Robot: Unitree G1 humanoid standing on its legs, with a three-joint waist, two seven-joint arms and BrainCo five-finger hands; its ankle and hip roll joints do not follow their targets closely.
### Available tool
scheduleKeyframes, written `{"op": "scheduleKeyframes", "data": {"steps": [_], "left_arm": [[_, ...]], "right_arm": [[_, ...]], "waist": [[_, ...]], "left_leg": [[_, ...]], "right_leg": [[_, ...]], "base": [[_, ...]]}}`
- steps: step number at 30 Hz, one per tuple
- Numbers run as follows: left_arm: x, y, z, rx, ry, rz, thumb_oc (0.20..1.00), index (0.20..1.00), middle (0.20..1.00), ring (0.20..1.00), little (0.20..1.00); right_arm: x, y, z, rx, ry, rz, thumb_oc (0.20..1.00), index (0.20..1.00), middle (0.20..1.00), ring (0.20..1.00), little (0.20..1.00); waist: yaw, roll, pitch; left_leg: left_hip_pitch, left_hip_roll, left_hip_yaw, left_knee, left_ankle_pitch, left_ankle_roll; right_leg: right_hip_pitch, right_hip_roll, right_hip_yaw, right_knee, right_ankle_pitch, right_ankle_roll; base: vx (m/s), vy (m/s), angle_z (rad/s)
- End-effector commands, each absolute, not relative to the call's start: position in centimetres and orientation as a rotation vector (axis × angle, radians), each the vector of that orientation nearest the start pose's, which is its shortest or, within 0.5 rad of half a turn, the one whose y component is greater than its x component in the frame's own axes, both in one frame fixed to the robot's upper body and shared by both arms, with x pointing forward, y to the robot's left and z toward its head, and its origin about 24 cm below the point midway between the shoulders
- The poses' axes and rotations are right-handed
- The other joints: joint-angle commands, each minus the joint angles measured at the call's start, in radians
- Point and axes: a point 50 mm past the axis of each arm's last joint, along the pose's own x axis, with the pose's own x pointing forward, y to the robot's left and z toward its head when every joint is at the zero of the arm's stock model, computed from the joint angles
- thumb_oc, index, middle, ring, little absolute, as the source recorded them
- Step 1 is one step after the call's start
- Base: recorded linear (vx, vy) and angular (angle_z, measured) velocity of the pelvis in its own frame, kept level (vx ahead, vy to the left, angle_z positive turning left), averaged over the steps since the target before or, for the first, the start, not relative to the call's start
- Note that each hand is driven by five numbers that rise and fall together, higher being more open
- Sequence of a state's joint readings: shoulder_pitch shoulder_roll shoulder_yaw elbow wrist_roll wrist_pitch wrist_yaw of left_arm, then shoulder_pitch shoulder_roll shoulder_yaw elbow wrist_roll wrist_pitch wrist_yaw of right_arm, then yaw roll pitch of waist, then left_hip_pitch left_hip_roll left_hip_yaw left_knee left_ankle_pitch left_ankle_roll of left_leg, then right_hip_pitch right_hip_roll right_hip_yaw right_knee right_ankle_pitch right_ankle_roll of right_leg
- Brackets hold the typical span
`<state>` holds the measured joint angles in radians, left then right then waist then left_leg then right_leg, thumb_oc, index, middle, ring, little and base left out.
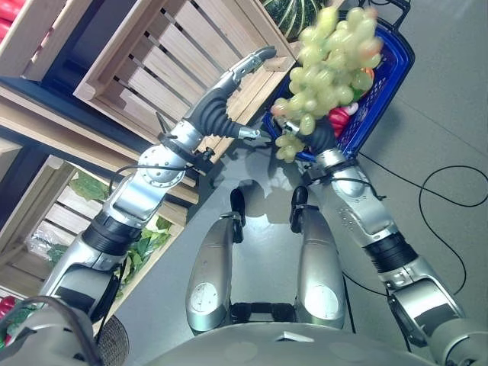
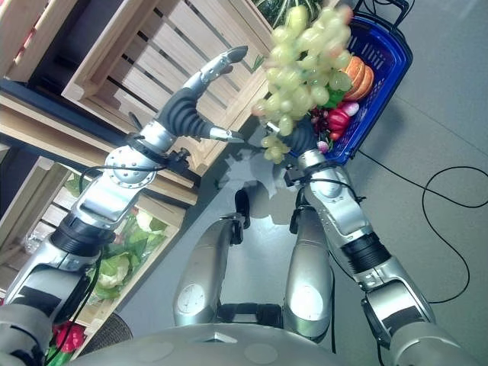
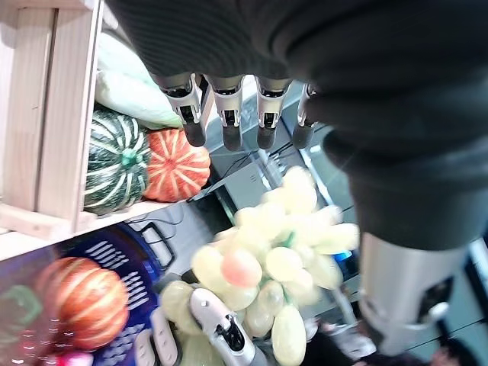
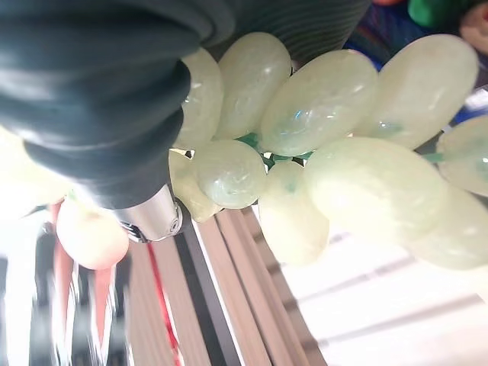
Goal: Pick up fruits and vegetables into the basket
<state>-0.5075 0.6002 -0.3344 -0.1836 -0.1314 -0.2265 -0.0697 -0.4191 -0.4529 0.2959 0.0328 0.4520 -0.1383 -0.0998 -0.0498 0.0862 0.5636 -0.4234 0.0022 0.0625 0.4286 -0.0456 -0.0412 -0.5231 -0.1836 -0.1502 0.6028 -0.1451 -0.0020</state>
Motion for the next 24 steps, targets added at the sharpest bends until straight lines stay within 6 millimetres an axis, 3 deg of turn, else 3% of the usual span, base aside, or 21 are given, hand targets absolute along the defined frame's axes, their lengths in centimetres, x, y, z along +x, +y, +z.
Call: {"op": "scheduleKeyframes", "data": {"steps": [1,9,12,16,18,21,24], "left_arm": [[25.9,11.6,22.6,0.329,-0.842,-0.658,1.0,1.0,1.0,1.0,1.0],[26.9,12.3,16.1,0.219,-0.398,-0.773,1.0,1.0,1.0,1.0,1.0],[26.7,12.7,11.7,0.115,-0.132,-0.797,1.0,1.0,1.0,1.0,1.0],[25.5,12.7,6.7,-0.012,0.118,-0.821,1.0,1.0,1.0,1.0,1.0],[24.7,12.9,4.1,-0.001,0.224,-0.792,1.0,1.0,1.0,1.0,1.0],[23.9,13.2,1.1,0.086,0.306,-0.78,1.0,1.0,1.0,1.0,1.0],[22.6,12.6,-1.2,0.001,0.419,-0.795,1.0,1.0,1.0,1.0,1.0]], "right_arm": [[29.3,-14.5,20.2,0.071,-0.682,0.303,0.2,0.2,0.2,0.2,0.2],[29.5,-20.1,22.2,0.04,-0.73,0.159,0.2,0.2,0.2,0.2,0.2],[30.4,-22.8,23.0,0.034,-0.67,0.111,0.2,0.2,0.2,0.2,0.2],[32.2,-25.5,24.0,0.075,-0.573,0.067,0.2,0.2,0.2,0.2,0.2],[33.2,-26.8,23.8,0.1,-0.512,0.045,0.2,0.2,0.2,0.2,0.2],[34.6,-27.9,24.2,0.179,-0.43,0.03,0.2,0.2,0.2,0.2,0.2],[35.4,-28.6,24.3,0.251,-0.381,0.02,0.2,0.2,0.2,0.2,0.2]], "waist": [[-0.009,0.02,-0.044],[-0.001,0.014,-0.044],[0.017,0.015,-0.044],[0.046,0.026,-0.044],[0.063,0.034,-0.044],[0.084,0.05,-0.044],[0.098,0.07,-0.044]], "left_leg": [[0.014,-0.028,0.085,0.04,-0.115,0.06],[-0.076,-0.013,0.082,0.085,-0.121,0.066],[-0.14,-0.006,0.077,0.104,-0.12,0.068],[-0.224,0.001,0.073,0.112,-0.107,0.064],[-0.242,-0.002,0.063,0.122,-0.132,0.057],[-0.309,-0.001,0.058,0.121,-0.12,0.052],[-0.363,0.0,0.05,0.117,-0.107,0.048]], "right_leg": [[0.039,0.053,-0.024,-0.028,-0.039,0.013],[-0.034,0.054,-0.043,0.011,-0.042,0.01],[-0.09,0.05,-0.059,0.036,-0.043,0.009],[-0.167,0.043,-0.078,0.057,-0.04,0.007],[-0.187,0.039,-0.075,0.08,-0.068,0.019],[-0.262,0.032,-0.078,0.105,-0.068,0.018],[-0.327,0.031,-0.073,0.12,-0.07,0.013]], "base": [[0.01,-0.068,-0.01],[-0.01,-0.086,0.02],[-0.05,-0.133,0.09],[-0.04,-0.106,0.06],[0.02,-0.089,0.16],[-0.04,-0.07,0.1],[-0.01,-0.021,0.08]]}}
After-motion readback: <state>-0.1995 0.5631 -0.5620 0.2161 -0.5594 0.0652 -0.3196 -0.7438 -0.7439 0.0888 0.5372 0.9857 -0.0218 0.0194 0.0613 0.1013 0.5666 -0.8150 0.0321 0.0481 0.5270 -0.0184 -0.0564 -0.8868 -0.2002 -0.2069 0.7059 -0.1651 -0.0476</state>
